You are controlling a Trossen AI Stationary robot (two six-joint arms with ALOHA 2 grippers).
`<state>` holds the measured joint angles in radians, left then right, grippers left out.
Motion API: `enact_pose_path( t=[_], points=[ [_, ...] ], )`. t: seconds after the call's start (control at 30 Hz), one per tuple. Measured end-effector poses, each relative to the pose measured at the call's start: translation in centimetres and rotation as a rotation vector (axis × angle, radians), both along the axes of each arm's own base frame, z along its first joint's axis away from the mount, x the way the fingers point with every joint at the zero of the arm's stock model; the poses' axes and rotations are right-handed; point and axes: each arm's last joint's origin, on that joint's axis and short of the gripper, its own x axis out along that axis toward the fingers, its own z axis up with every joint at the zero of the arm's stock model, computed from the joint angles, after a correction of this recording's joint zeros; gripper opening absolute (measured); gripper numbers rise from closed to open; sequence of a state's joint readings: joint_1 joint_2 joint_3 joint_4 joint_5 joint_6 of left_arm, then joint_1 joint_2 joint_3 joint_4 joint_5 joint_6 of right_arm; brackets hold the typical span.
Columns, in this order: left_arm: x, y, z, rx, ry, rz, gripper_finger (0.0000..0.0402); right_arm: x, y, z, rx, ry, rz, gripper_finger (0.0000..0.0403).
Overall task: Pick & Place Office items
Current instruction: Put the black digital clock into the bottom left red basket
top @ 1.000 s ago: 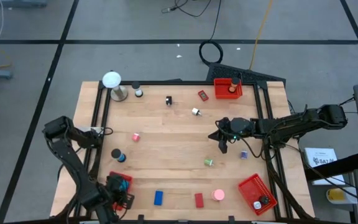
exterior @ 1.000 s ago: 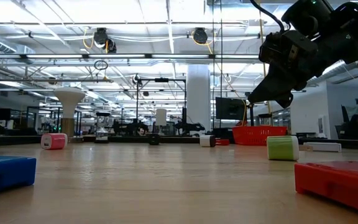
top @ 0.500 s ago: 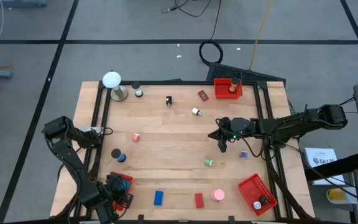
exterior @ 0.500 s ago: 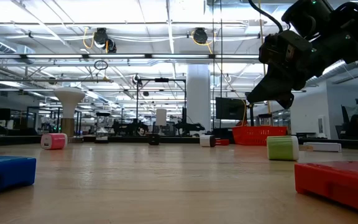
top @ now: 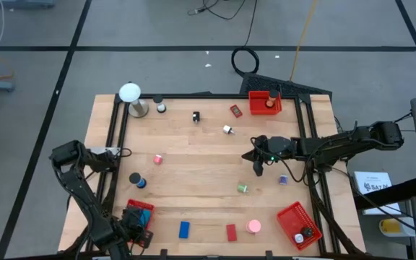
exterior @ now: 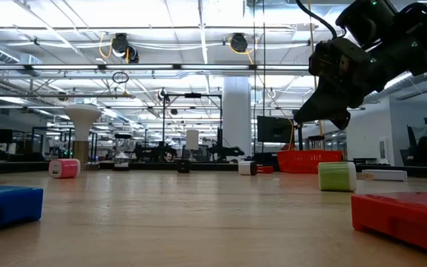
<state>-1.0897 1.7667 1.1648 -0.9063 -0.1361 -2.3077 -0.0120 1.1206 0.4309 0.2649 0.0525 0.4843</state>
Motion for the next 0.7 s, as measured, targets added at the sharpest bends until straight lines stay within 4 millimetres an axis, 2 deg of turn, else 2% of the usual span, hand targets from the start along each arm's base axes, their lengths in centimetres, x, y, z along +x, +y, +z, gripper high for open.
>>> enact_pose_path(
  t=[0.2, 0.43, 0.7],
  points=[
    [-0.04, 0.29, -0.04, 0.036, -0.004, 0.004, 0.0137, 0.0, -0.04, 0.0, -0.002, 0.0, -0.001, 0.0],
    [-0.04, 0.24, -0.04, 0.025, 0.002, 0.018, 0.0186, 0.0, -0.05, 0.0, -0.002, 0.0, -0.002, 0.0],
    [-0.06, 0.16, -0.05, 0.01, 0.017, 0.025, 0.0188, 0.0, -0.05, 0.0, 0.0, 0.0, -0.002, 0.0]
  ],
)
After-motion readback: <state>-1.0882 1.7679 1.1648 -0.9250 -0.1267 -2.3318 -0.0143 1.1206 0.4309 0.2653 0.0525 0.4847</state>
